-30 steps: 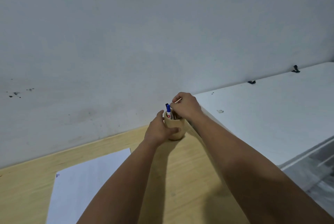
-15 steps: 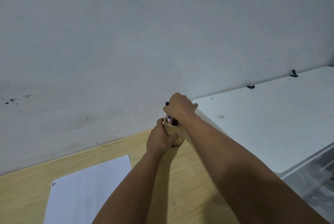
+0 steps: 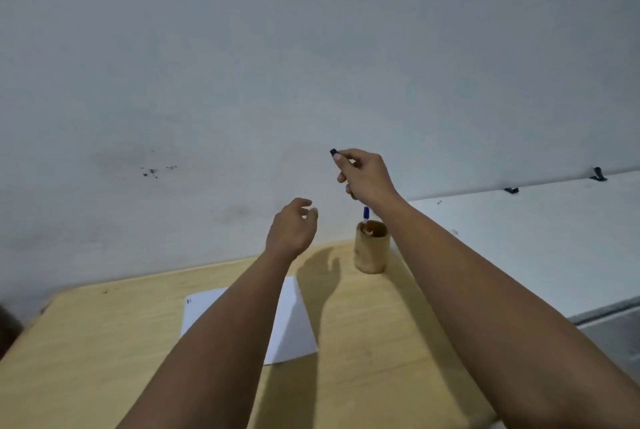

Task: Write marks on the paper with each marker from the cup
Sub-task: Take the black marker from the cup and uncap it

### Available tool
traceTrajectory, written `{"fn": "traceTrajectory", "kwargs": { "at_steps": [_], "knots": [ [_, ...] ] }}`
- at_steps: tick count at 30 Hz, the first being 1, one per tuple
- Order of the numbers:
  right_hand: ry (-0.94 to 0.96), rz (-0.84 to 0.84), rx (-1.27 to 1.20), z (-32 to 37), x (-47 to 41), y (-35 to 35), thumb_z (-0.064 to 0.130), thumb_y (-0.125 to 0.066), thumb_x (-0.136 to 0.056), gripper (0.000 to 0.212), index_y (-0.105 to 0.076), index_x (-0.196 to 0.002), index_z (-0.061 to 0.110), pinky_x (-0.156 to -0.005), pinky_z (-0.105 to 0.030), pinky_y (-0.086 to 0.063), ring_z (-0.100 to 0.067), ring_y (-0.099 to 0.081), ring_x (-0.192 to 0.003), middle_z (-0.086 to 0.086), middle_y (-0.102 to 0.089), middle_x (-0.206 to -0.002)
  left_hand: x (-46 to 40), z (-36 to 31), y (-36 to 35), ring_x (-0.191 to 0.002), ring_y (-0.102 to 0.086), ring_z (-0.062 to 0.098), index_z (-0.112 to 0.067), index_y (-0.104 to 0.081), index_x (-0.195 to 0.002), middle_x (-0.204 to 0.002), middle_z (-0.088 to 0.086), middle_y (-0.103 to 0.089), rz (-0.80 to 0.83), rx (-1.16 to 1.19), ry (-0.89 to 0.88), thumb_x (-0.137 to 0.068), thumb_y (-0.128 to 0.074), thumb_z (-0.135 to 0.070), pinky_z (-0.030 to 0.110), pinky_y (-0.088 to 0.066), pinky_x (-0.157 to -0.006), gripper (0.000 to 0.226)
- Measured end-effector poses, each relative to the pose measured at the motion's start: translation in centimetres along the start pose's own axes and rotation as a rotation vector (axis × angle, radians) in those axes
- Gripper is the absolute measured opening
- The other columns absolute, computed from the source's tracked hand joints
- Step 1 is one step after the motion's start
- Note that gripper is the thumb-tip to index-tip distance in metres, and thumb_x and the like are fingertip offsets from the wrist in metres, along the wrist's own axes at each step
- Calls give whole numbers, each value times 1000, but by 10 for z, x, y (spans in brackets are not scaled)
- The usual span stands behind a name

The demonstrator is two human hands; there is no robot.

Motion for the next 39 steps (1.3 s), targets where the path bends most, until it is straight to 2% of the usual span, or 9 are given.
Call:
{"fn": "traceTrajectory", "kwargs": {
  "at_steps": [3, 8, 10, 14, 19, 22, 28, 36, 39],
  "knots": [
    [-133, 219, -18, -8, 31, -51, 17, -63, -107, 27, -74, -129, 7, -55, -25, -43, -15, -52, -60, -6, -70, -87, 16, 23, 58, -96, -67, 24, -14, -68, -108, -103, 3, -74, -109, 56, 58, -101, -38, -55, 39, -52, -86, 51],
    [-142, 573, 19, -9, 92, -144, 22, -79, -98, 22, -81, -111, 4, -56, -24, -49, -13, -64, -65, -13, -84, -101, 52, 72, 129, -64, -64, 24, -18, -65, -68, -66, 2, -67, -139, 83, 124, -93, -35, -76, 39, -53, -72, 70],
    [-169, 653, -26, -10, 111, -179, 25, -81, -96, 21, -82, -109, 8, -55, -24, -49, -13, -61, -63, -12, -83, -94, 63, 92, 144, -61, -55, 24, -21, -68, -65, -64, 3, -59, -97, 59, 107, -94, -38, -74, 42, -54, -70, 67],
    [-151, 744, -33, -4, 136, -235, 23, -82, -94, 17, -83, -99, 6, -58, -24, -49, -12, -61, -64, -18, -83, -103, 77, 140, 175, -62, -52, 24, 9, -67, -78, -66, -1, -65, -86, 44, 139, -100, -42, -62, 55, -57, -77, 79],
    [-64, 717, 97, -19, 141, -266, 18, -86, -90, 20, -79, -96, 1, -56, -22, -46, -8, -61, -60, -2, -82, -80, 87, 187, 219, -70, -61, 31, -3, -50, -59, -76, 8, -64, -209, 31, 210, -104, -43, -50, 51, -57, -78, 66],
    [-92, 600, 40, -37, 134, -259, 18, -83, -94, 14, -72, -98, 9, -53, -23, -45, -10, -60, -57, -2, -81, -80, 95, 212, 258, -76, -65, 32, -7, -48, -60, -82, 6, -70, -345, -213, 215, -106, -36, -51, 40, -50, -70, 64],
    [-399, 382, -371, -86, 115, -248, 9, -69, -103, 11, -61, -100, 15, -47, -23, -46, -16, -57, -55, -18, -74, -90, 96, 246, 214, -87, -62, 33, -14, -59, -95, -96, 10, -69, -79, -828, 134, -106, -26, -50, 37, -40, -68, 50],
    [-701, 373, -941, -115, 116, -260, -11, -42, -101, 41, -73, -122, 6, -64, -30, -63, -24, -78, -77, -19, -82, -109, 101, 270, 175, -92, -65, 31, -15, -60, -106, -105, 7, -68, -3, -995, 45, -103, -32, -51, 39, -38, -74, 45],
    [-633, 377, -852, -115, 117, -264, -4, -61, -100, 25, -72, -115, 14, -60, -26, -59, -17, -77, -74, -8, -82, -98, 105, 272, 181, -93, -64, 32, -14, -57, -110, -105, 7, -65, -23, -918, 123, -99, -37, -59, 40, -45, -76, 51]
  ]
}}
Point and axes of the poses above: each hand's wrist, its own x-axis away from the middle knuckle, its own y-axis out of the back of the hand, z = x × y, the point moved 9 cm from there along -x, towards the middle knuckle
